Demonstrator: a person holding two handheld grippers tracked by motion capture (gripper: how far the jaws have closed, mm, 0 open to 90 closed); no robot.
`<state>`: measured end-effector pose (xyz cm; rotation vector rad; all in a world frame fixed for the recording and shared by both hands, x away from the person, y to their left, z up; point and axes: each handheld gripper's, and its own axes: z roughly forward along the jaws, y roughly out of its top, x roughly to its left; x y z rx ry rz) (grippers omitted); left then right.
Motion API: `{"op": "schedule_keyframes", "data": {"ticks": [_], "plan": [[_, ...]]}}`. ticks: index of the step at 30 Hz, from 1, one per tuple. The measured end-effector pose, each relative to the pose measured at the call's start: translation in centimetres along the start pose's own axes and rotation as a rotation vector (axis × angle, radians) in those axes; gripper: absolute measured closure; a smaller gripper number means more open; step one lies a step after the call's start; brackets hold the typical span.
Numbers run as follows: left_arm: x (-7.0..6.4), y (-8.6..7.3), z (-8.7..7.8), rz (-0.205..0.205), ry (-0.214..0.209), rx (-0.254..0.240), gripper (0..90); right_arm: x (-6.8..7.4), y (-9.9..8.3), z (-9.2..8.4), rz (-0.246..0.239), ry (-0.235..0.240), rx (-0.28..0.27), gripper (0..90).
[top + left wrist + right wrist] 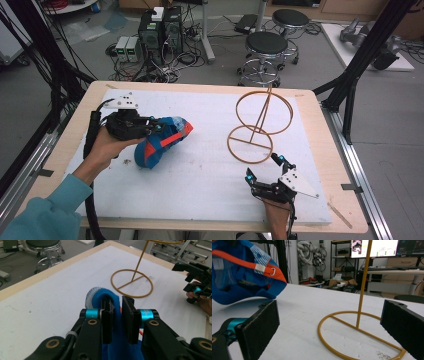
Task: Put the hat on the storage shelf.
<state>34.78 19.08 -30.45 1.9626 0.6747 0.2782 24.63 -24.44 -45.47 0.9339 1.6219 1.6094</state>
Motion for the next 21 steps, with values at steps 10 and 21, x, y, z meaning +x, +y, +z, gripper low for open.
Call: {"op": "schedule_keyframes", "data": {"ticks": [10,21], "plan": [[0.2,-0.4,0.1,-0.007,-0.007,-0.003,76.0,0.0,0.0,0.0,-0.001,0.0,0.0,1.1],[0.8,-2.8,1.7,0.055,-0.013,0.041,32.9,0.0,0.0,0.0,-0.001,0.0,0.0,1.1]]}}
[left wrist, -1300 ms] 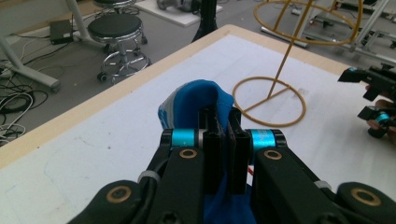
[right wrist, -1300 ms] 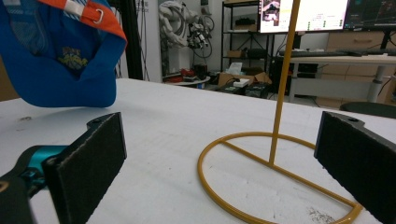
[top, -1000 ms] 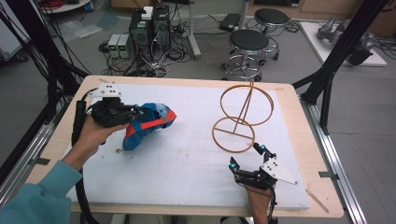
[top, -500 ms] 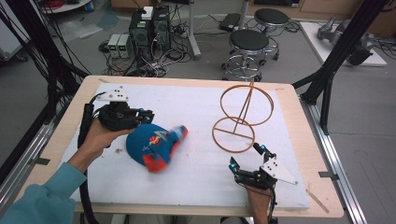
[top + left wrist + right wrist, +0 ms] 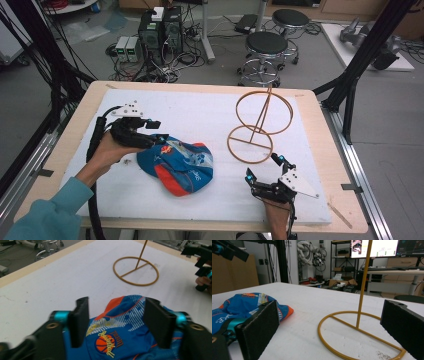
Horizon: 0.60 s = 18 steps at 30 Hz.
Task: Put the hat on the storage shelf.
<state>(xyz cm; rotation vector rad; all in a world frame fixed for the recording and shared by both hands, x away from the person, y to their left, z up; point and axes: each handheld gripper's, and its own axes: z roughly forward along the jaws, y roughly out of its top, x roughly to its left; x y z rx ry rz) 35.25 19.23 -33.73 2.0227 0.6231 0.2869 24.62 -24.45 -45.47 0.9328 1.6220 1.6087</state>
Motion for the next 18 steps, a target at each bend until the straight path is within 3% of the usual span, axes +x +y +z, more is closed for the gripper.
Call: {"op": "schedule_keyframes", "data": {"ticks": [4,7,13,16,18], "plan": [[0.1,-0.9,0.2,0.096,0.056,0.008,23.3,0.0,0.0,0.0,0.0,0.0,-0.001,1.1],[0.4,-1.8,0.5,0.157,0.067,0.015,20.0,0.0,0.0,0.0,-0.004,-0.003,-0.001,1.1],[0.5,-3.3,1.7,0.177,0.029,0.144,21.4,0.0,0.0,0.0,-0.004,-0.002,-0.002,1.1],[0.5,-3.9,2.3,0.193,0.011,0.154,21.4,0.0,0.0,0.0,-0.002,-0.002,-0.003,1.1],[0.4,-4.6,2.8,0.205,0.005,0.186,21.6,0.0,0.0,0.0,-0.001,-0.001,-0.003,1.1]]}}
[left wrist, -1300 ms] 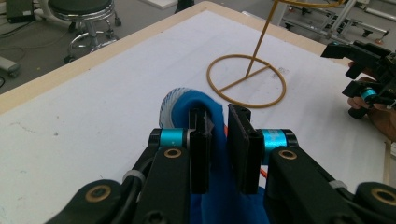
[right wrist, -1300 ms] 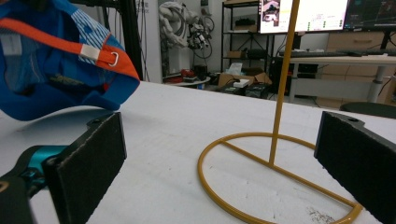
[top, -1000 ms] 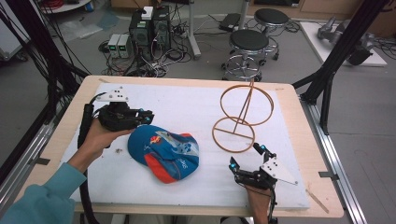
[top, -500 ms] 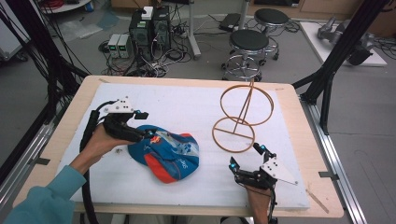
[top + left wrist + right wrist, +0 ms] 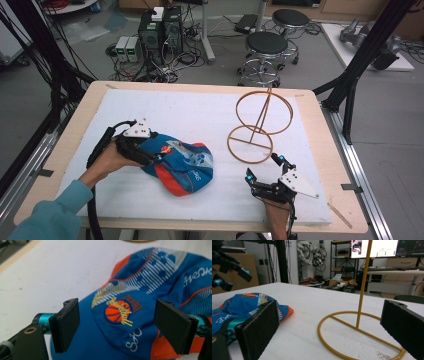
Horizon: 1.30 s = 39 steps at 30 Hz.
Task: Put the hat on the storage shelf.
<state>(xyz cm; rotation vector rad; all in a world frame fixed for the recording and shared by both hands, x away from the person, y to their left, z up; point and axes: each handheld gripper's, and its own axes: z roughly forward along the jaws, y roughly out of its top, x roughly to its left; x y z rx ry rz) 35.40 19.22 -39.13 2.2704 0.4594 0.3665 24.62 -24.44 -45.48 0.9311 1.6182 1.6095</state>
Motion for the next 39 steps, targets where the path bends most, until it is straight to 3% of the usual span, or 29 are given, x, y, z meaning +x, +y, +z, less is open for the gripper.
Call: {"op": "schedule_keyframes", "data": {"ticks": [4,8,13,17,22,25,27,34,36,38,39], "plan": [[-0.1,-0.7,0.7,0.008,-0.005,0.031,21.6,0.0,0.0,0.0,0.002,0.001,0.0,1.1],[-0.3,-0.6,1.2,0.025,0.006,0.031,21.5,0.0,0.0,0.0,0.003,0.001,0.0,1.1],[-0.5,-0.5,2.3,0.049,0.007,0.074,21.0,0.0,0.0,0.0,0.0,0.001,0.0,1.1],[-0.7,-0.4,2.7,0.063,0.012,0.07,18.2,0.0,0.0,-0.1,0.0,0.001,-0.001,1.1],[-1.2,-0.1,3.2,0.104,0.024,0.071,17.3,0.0,0.0,-0.1,0.0,0.001,-0.001,1.1],[-1.5,0.0,3.6,0.125,0.011,0.079,18.8,0.0,0.0,-0.1,0.003,0.001,0.001,1.1],[-1.7,0.0,3.9,0.151,0.018,0.089,17.4,0.0,0.0,-0.1,0.003,0.001,0.001,1.1],[-2.1,0.0,4.3,0.189,0.044,0.103,18.3,0.0,0.0,-0.1,0.002,0.001,0.0,1.1],[-2.1,-0.1,4.5,0.198,0.042,0.104,22.0,0.0,0.0,-0.1,0.002,0.001,-0.002,1.1],[-2.0,-0.2,4.8,0.193,0.015,0.114,37.2,0.0,0.0,-0.1,0.001,0.001,-0.002,1.1],[-1.9,-0.4,5.0,0.188,0.018,0.122,38.7,0.0,0.0,-0.1,0.003,0.0,0.0,1.1]]}}
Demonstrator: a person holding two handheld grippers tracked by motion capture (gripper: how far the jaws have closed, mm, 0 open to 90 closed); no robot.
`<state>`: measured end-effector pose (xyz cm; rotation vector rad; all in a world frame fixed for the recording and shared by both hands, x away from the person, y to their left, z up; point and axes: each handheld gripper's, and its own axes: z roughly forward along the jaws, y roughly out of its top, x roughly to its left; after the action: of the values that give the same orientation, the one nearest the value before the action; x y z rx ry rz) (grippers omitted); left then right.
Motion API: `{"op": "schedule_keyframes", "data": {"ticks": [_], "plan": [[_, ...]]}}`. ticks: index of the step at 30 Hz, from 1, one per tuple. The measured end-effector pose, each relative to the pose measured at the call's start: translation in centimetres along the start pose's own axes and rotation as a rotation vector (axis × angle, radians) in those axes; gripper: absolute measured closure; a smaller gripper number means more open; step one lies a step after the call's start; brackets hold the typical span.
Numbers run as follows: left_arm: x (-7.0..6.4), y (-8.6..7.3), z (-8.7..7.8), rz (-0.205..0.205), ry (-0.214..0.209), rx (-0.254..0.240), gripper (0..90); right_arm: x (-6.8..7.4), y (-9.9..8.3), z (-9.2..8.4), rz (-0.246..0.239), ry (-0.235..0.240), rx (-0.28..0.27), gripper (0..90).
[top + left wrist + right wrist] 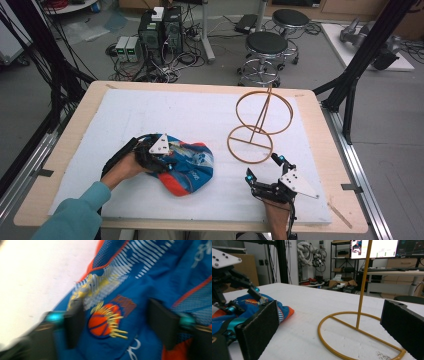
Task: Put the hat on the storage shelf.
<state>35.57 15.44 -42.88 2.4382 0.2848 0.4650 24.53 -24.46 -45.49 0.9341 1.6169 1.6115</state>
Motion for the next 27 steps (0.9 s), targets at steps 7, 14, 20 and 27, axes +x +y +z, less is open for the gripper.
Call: {"op": "schedule_keyframes", "data": {"ticks": [7,14,20,27], "plan": [[0.4,-0.2,-0.2,-0.031,0.026,-0.014,55.6,0.0,0.0,0.0,-0.001,0.003,-0.005,1.1],[0.3,0.1,-0.1,-0.094,0.006,0.017,81.9,0.0,0.0,0.0,-0.002,0.003,-0.006,1.1],[0.6,0.1,-0.7,-0.2,-0.006,-0.006,86.4,-0.1,0.0,0.0,-0.004,0.003,-0.007,1.1],[0.8,0.3,-1.6,-0.275,-0.023,-0.081,86.8,-0.1,0.0,0.0,-0.002,0.001,-0.005,1.1]]}}
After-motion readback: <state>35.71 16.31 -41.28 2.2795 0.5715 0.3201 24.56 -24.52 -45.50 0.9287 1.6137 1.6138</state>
